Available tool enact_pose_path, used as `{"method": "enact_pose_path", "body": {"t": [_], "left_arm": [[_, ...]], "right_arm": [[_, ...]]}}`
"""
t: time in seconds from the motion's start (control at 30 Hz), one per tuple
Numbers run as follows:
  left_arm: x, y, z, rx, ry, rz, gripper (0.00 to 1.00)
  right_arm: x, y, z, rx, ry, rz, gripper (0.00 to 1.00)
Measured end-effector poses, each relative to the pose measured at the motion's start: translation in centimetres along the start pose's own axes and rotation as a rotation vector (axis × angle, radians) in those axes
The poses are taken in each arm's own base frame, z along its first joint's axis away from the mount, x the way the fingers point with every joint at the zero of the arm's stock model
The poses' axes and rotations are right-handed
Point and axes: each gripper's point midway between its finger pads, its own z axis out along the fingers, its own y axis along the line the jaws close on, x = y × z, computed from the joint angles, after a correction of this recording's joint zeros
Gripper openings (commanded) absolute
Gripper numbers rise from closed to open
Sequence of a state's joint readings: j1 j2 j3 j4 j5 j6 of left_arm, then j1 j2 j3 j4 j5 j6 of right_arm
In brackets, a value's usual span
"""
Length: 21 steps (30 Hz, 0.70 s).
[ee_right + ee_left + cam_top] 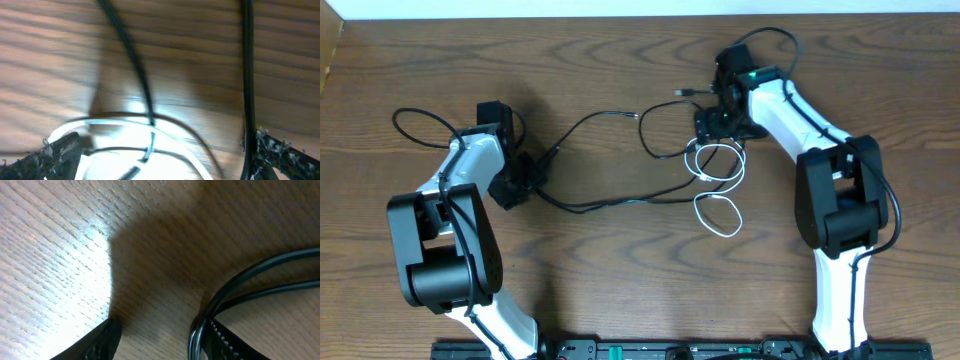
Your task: Untangle cables
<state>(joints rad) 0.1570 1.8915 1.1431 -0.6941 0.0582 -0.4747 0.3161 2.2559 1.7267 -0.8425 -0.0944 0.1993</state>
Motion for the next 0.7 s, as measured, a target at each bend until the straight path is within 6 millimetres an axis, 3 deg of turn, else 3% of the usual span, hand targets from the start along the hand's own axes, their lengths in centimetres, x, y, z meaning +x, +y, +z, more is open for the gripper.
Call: {"method": "enact_pose_path", "body": {"t": [0.27,0.37,0.57,0.6,0.7], "left_arm": [[-0.4,-0.3,0.0,0.012,-0.014,-0.001,0.62],[-0.4,-0.3,0.0,0.014,-0.016,-0.001,0.63],[-0.5,-0.5,0.0,0.024,-0.018,-0.002,0.63],[-0.6,-0.5,0.0,0.026,-0.019,-0.004,0.63],[-0.6,-0.5,0.0,0.028,-0.018,-0.005,0.63]], "right_arm": [[0.8,7.9,0.3,-0.119,-0.025,-0.139,0.99],[1.6,11.7,0.4,-0.166,-0.039,-0.204,0.99],[3.6,17.4,0.6,-0.224,-0.05,-0.309,0.98],[4.0,18.1,0.6,-0.23,-0.05,-0.324,0.95],[5.5,21.1,0.7,-0.262,-0.055,-0.382,0.73]]}}
